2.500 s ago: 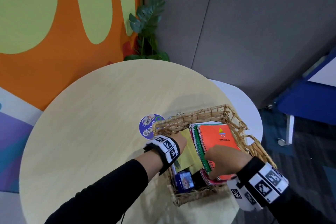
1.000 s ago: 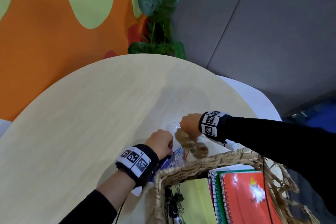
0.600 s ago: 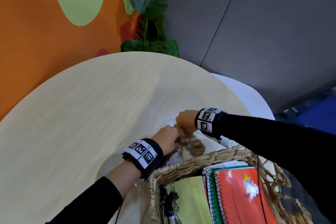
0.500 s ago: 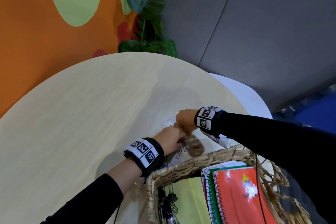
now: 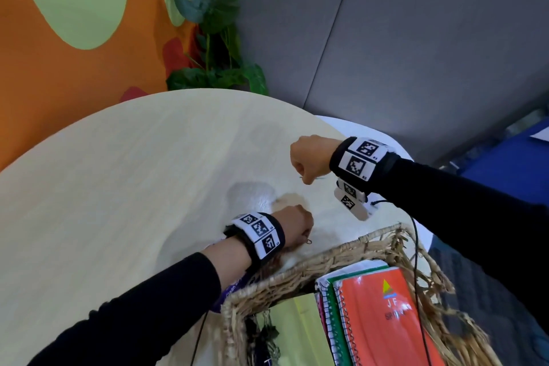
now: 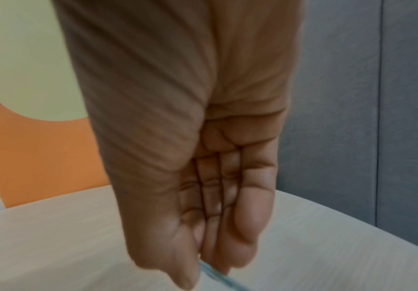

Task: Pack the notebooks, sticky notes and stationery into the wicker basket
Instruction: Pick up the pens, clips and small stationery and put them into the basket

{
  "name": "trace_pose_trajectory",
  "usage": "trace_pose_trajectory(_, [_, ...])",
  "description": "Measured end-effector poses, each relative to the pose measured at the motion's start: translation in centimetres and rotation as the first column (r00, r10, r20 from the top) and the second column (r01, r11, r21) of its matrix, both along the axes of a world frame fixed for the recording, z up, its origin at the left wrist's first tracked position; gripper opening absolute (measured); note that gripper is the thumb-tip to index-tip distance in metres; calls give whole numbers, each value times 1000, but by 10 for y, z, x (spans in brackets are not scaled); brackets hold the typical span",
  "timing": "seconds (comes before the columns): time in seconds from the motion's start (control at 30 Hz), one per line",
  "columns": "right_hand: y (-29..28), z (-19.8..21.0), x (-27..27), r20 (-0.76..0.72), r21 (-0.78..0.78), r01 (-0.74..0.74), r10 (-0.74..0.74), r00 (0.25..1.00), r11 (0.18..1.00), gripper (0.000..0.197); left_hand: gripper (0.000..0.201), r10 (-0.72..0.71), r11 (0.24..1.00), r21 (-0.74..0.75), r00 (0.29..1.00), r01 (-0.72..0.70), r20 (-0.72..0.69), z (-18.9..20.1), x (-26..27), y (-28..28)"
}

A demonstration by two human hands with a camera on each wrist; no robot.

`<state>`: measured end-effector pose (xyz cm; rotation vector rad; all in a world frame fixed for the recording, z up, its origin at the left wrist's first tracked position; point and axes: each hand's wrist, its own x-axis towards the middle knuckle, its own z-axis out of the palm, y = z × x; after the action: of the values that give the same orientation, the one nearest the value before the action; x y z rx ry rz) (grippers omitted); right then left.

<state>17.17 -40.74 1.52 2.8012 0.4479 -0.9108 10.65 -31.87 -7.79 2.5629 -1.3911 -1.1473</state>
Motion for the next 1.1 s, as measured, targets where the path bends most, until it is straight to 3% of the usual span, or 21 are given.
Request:
trace_pose_trajectory(0.13, [-2, 18, -11, 40, 37, 11, -13, 999, 999, 6, 28, 39, 999, -13, 999, -38, 18, -4, -6, 0])
trace_pose_trajectory(0.23, [-4, 44, -28, 132, 106, 44, -58, 990, 993, 23, 20, 30, 999, -36, 1000, -30, 1, -6, -5, 8])
trace_pose_trajectory(0.3, [-5, 64, -47, 198, 169, 63, -96, 975, 984, 14, 19, 1, 998, -63, 1000, -1, -5, -8, -4, 12])
trace_pose_trajectory(0.43, [-5, 98, -106, 265, 369, 64, -171, 949, 927, 12, 12, 153, 980, -129, 988, -155, -21, 15, -8, 19])
trace_pose_trajectory(0.5, [2, 106, -140, 220, 489, 78, -209, 953, 869, 9, 20, 226, 952, -212, 974, -222, -4, 37, -4, 27])
trace_pose_trajectory(0.6, [17, 95, -187, 24, 601, 153, -209, 978, 785, 20, 23, 320, 886, -361, 947, -292, 18, 68, -4, 50])
trace_pose_trajectory(0.73, [46, 50, -232, -82, 572, 120, -89, 993, 811, 9, 20, 399, 818, -470, 916, -333, 45, 110, -28, 85])
trace_pose_trajectory(0.9, [79, 0, -263, -213, 373, 119, -40, 976, 920, 20, 10, 401, 838, -395, 916, -376, -20, 141, -87, 119])
trace_pose_trajectory(1.1, [101, -19, -275, -281, 183, 102, -47, 959, 978, 22, 12, 369, 901, -241, 929, -359, -5, 136, -140, 139])
